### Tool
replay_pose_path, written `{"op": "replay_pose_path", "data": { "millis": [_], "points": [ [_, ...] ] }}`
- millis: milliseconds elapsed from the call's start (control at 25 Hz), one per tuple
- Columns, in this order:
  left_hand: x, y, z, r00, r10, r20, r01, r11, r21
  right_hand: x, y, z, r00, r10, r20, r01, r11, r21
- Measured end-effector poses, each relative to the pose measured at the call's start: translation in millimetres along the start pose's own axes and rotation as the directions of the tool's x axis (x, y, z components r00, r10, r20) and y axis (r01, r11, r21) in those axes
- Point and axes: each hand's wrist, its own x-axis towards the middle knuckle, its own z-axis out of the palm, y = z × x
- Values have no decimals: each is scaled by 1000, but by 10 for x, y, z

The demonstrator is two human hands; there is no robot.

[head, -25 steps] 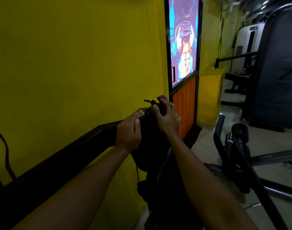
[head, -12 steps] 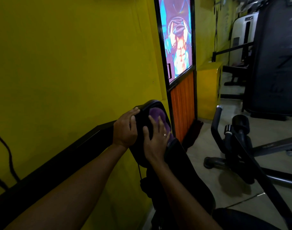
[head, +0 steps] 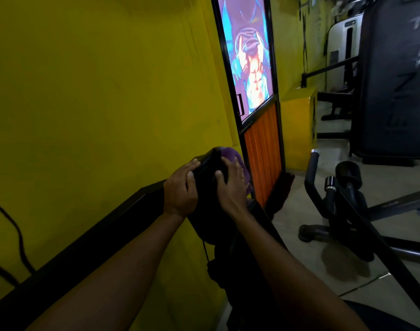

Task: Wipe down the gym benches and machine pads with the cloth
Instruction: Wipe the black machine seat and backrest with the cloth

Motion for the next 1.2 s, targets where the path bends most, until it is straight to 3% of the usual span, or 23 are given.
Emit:
{"op": "replay_pose_path", "data": {
  "millis": [120,200,280,400,480,600,720,800,920,960,1000,1080,1200],
  "points": [
    [16,-23,2,1000,7,5,-7,1000,16,-630,-76,107,966,-259,15,258,965,54],
    [6,-23,5,1000,22,-1,-22,1000,8,-795,199,60,943,-329,41,327,943,64],
    [4,-14,10,1000,24,-3,-24,1000,5,-566,469,-37,968,-252,13,252,967,49],
    [17,-34,14,999,32,12,-32,999,42,-152,369,-72,995,73,-70,-67,994,88],
    [9,-36,11,998,40,43,-43,995,84,-218,80,34,992,114,-60,-108,990,92],
    [17,-5,-21,993,-3,121,-12,992,124,-786,-174,149,989,-146,-9,147,987,60],
    [12,48,-77,977,-50,208,17,987,158,-1058,151,31,952,-293,90,299,952,-61],
    [39,77,-131,963,-60,264,10,982,186,-862,340,-47,975,-197,97,205,976,-78],
    [64,106,-162,948,-71,309,1,975,223,-556,98,-59,980,199,25,-201,976,84],
    [61,112,-158,949,-77,307,7,974,225,-578,-71,-5,968,248,31,-250,964,93],
    [60,110,-158,950,-79,302,10,975,223,-671,-221,59,976,216,39,-219,973,72],
    [50,87,-153,954,-62,294,0,979,205,-988,-361,127,997,-19,75,18,1000,23],
    [52,80,-154,953,-66,296,3,978,208,-1209,1,56,958,-249,145,265,959,-100]
  ]
}}
